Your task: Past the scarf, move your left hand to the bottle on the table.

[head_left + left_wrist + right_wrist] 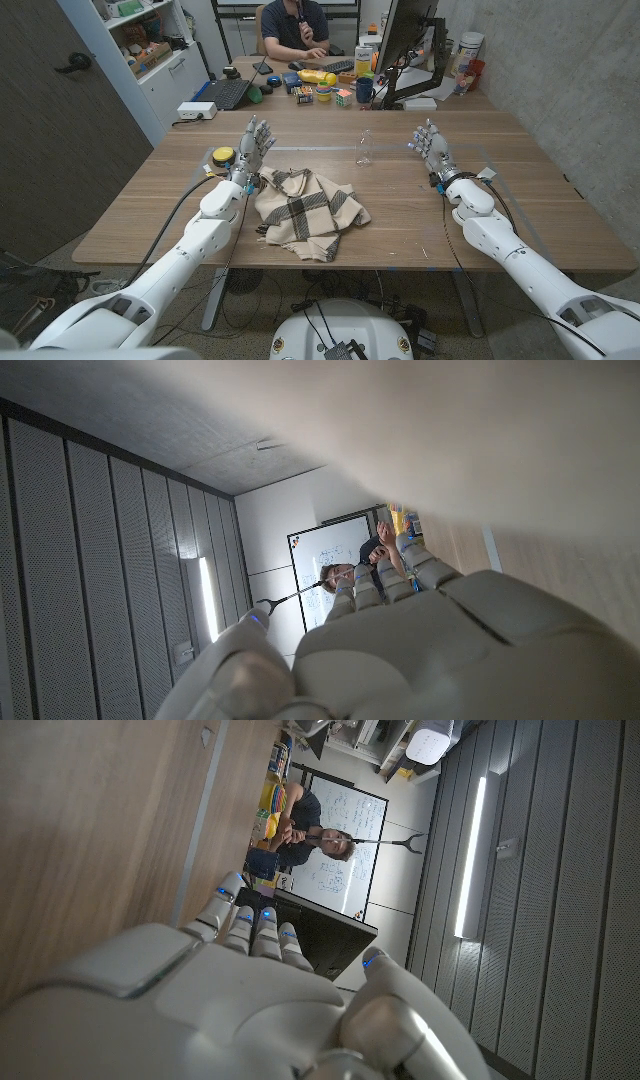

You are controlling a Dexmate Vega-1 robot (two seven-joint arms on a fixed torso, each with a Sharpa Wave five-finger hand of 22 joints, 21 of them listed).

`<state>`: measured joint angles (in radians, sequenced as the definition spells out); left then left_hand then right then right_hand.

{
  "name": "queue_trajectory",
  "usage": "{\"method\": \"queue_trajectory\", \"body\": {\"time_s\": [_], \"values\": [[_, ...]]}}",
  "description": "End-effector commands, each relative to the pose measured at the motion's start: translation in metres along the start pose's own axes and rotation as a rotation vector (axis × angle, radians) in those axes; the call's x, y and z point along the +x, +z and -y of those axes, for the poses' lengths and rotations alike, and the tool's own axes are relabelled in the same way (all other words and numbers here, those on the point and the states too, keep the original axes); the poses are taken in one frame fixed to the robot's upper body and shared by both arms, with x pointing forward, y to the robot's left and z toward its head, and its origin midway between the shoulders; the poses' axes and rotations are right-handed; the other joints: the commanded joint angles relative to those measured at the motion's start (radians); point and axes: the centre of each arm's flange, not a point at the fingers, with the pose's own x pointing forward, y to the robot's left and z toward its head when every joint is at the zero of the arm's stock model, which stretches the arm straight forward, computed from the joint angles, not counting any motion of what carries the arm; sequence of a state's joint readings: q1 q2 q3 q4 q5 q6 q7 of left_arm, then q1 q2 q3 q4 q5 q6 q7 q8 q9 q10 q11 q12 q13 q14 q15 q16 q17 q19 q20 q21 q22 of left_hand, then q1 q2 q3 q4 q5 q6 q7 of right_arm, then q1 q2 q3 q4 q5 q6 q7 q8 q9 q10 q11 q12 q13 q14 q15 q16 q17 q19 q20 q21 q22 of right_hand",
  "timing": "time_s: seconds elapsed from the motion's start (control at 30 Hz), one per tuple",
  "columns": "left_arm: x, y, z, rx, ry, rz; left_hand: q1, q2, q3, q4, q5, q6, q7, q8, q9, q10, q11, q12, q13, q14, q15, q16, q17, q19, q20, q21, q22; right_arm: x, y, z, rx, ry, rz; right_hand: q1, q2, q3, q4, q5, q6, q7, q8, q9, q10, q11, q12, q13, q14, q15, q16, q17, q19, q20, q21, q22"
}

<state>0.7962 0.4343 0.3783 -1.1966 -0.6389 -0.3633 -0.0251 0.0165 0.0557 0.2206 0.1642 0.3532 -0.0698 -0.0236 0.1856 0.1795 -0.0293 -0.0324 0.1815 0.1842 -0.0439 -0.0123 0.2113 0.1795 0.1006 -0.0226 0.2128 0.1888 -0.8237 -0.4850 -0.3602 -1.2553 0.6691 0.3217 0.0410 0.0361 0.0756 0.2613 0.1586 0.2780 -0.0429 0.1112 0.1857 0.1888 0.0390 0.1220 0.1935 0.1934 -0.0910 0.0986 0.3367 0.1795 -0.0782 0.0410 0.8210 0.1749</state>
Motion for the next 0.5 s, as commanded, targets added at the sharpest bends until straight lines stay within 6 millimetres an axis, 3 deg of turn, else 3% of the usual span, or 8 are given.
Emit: {"method": "queue_trajectory", "body": {"time_s": [0.03,0.23,0.5], "values": [[0.008,0.001,0.009,-0.019,0.035,0.066,0.005,0.016,0.007,-0.005,0.010,0.002,-0.026,0.008,0.003,-0.006,0.000,0.006,0.005,-0.006,-0.004,0.004,0.002,0.003,0.015,0.003,0.002,0.003,-0.002,0.005,0.024,-0.020,0.015,0.001,0.025,0.005,-0.001,0.007,-0.003,0.007,0.006,0.002,0.001,0.010,0.007,0.004,-0.002,0.006,0.004,0.003,-0.005,-0.001,0.006,0.002],[0.005,0.018,0.011,0.011,0.101,0.133,0.034,0.049,0.028,-0.019,0.024,-0.019,-0.084,0.002,0.005,-0.020,-0.006,0.002,0.005,-0.003,-0.004,0.001,0.000,0.007,0.054,0.001,0.001,0.002,-0.002,0.005,0.031,-0.024,0.014,0.001,0.025,0.004,-0.001,0.007,-0.003,0.007,0.006,0.002,0.000,0.009,0.007,0.004,-0.002,0.005,0.003,0.003,-0.004,-0.001,0.004,0.002],[-0.001,0.063,0.011,0.128,0.216,0.240,0.071,0.036,0.037,-0.048,0.029,-0.005,-0.146,0.011,0.006,-0.025,-0.011,0.004,0.006,0.007,0.017,0.002,-0.001,0.014,0.089,-0.001,0.000,0.001,-0.002,0.004,0.031,-0.022,0.017,0.001,0.025,0.003,-0.001,0.008,-0.003,0.007,0.006,0.002,0.000,0.009,0.006,0.004,-0.001,0.005,0.002,0.003,-0.004,-0.002,0.002,0.002]]}}
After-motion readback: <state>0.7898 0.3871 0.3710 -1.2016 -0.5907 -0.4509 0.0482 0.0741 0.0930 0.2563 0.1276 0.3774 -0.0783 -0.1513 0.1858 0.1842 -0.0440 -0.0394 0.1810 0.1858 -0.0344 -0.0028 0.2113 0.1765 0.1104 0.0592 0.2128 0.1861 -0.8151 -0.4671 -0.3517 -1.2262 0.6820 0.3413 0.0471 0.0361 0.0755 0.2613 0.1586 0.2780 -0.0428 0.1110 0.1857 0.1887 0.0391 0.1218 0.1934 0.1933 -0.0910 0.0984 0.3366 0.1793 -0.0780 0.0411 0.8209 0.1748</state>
